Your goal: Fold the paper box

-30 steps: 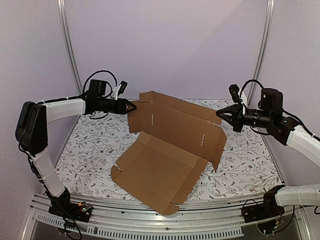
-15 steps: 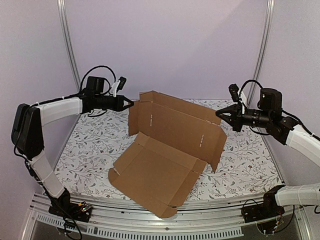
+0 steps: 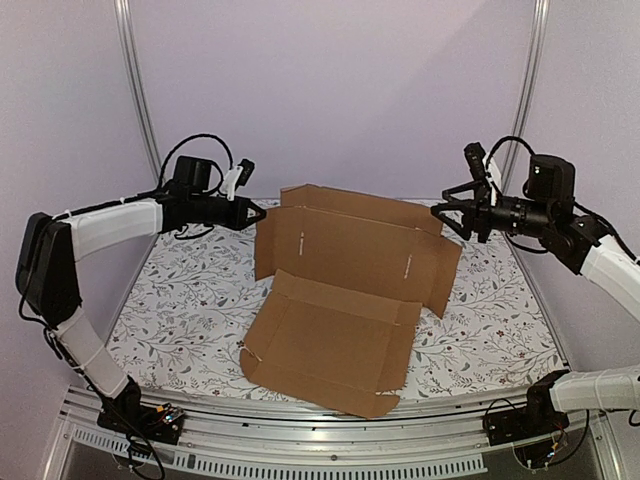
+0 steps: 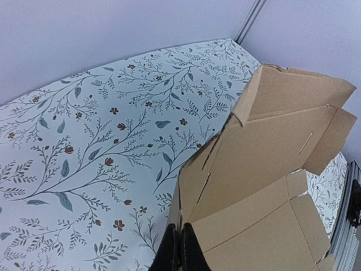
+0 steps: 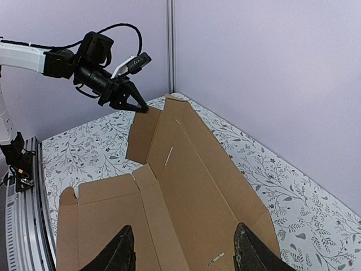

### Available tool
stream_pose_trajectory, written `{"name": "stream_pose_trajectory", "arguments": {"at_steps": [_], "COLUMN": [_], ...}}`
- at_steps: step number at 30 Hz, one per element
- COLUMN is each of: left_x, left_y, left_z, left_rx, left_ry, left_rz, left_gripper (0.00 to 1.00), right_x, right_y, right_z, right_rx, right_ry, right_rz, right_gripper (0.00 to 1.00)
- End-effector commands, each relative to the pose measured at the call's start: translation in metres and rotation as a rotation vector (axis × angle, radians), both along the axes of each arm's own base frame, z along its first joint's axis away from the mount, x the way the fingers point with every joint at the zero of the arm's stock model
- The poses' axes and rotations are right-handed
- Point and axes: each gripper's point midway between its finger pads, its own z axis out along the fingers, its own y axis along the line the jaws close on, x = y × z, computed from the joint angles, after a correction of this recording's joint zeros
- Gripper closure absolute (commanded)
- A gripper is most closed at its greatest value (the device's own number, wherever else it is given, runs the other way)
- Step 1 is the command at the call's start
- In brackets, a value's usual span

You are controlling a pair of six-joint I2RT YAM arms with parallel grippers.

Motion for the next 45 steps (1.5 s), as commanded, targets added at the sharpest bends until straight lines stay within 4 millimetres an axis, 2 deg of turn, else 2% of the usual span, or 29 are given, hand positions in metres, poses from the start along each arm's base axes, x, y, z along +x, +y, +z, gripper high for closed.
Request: {"name": "stream_pose_trajectory", "arguments": {"at_steps": [1,5,8,14,23,35,45], "left_x": [-0.015,-0.022,-0.028,-0.036,-0.039,-0.043,-0.045], "left_y": [-0.006,-0.009,-0.011,-0.012,-0.013,-0.015,-0.016], "left_z": [0.013,0.014,0.015,0.013,0.018,0.017,0.017], "left_rx": [0.056,0.081,0.106,0.136,0.154,0.173,0.189], "left_ry": [-0.069,-0.086,-0.102,-0.119,-0.143,-0.158,-0.167], "left_rz": [0.015,0.021,0.024,0.034,0.033,0.029,0.026], "left_gripper": [1.0,1.0,1.0,1.0,1.0,1.0,1.0], "right_x": [0.004,0.015,0.028,0.05,0.085,0.117,0.128], "right_y": [0.003,0.011,0.018,0.032,0.047,0.062,0.073], "right_z": [0.032,0.052,0.052,0.035,0.0,-0.038,-0.067], "right_rx": [-0.015,-0.034,-0.084,-0.214,-0.386,-0.494,-0.562], "right_ry": [-0.045,-0.041,-0.008,0.016,0.06,0.114,0.164], "right_rz": [0.009,0.03,0.029,0.063,0.075,0.098,0.14], "right_gripper": [0.4,0.38,0.36,0.36,0.37,0.39,0.46]}}
